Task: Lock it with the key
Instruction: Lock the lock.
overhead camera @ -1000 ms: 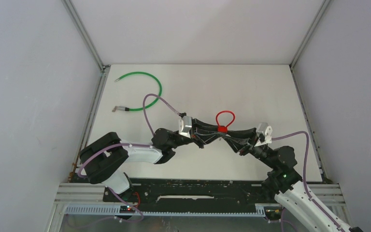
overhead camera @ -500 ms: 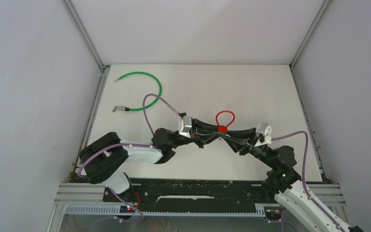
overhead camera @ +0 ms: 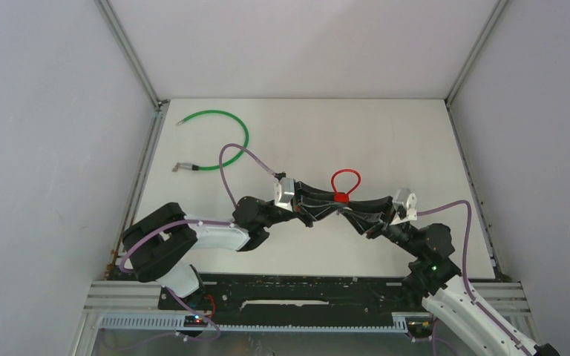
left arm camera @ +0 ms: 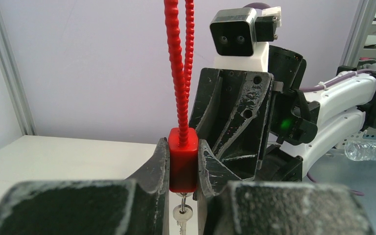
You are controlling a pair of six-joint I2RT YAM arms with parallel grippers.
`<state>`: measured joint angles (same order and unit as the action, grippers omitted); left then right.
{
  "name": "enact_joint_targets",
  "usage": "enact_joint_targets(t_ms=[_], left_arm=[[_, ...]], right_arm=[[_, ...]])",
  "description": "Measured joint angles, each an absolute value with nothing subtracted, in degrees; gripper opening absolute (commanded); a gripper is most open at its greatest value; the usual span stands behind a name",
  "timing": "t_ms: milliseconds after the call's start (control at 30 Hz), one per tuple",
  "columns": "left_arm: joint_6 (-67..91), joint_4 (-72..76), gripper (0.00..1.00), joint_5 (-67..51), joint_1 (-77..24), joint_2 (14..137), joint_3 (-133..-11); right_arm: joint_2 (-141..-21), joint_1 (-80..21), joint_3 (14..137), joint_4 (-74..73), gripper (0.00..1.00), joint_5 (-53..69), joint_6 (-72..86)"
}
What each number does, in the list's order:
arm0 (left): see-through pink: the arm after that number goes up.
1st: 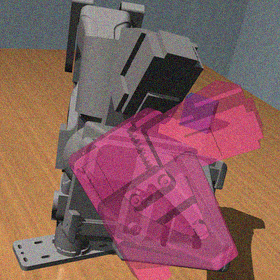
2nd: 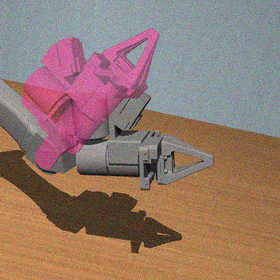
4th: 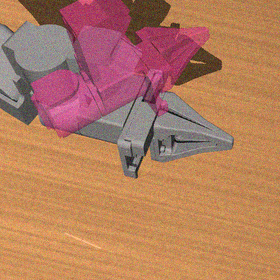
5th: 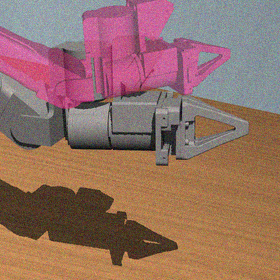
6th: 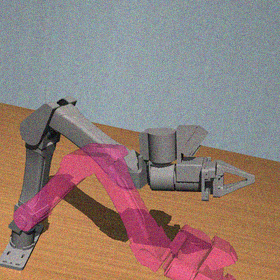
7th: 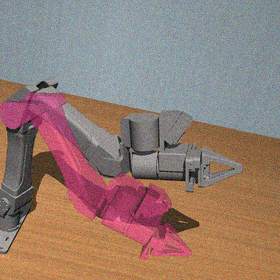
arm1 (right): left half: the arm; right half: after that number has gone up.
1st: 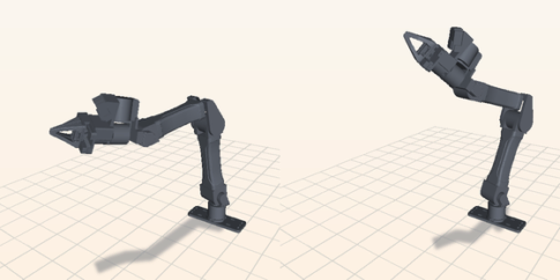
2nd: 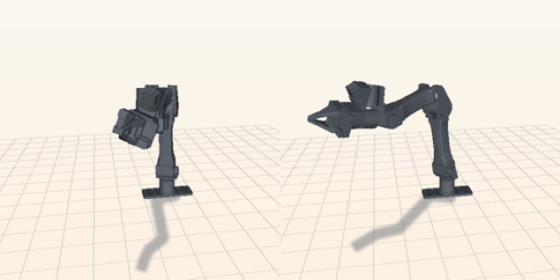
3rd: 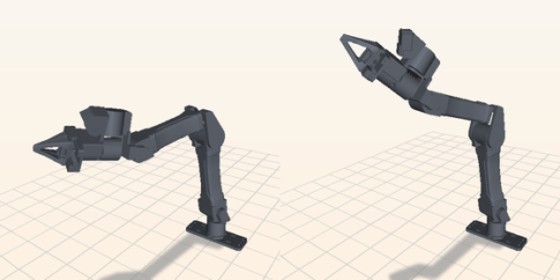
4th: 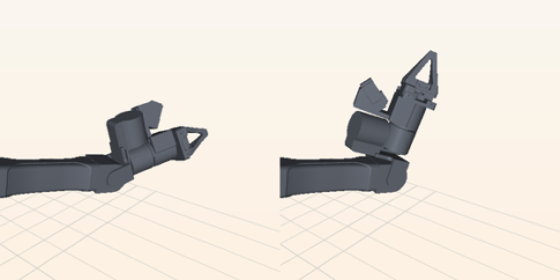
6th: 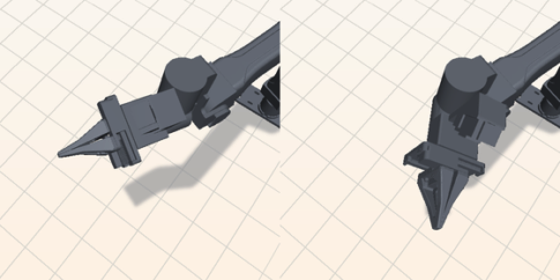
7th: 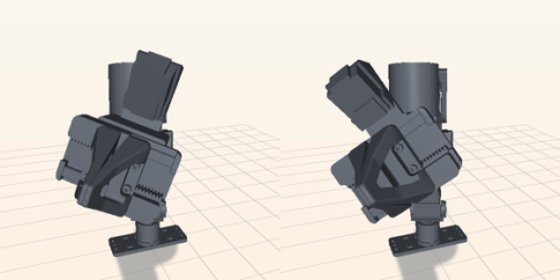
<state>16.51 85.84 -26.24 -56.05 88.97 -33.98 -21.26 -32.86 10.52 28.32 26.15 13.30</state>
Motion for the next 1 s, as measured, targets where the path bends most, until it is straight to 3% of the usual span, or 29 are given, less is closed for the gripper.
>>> enact_joint_targets(t_ms=[1000], left_arm=[[16.5, 85.8, 0.00, -25.7, -55.3, 89.0, -34.0]], right_arm=[[-27.3, -32.9, 10.2, 35.6, 0.19, 26.4, 15.3]])
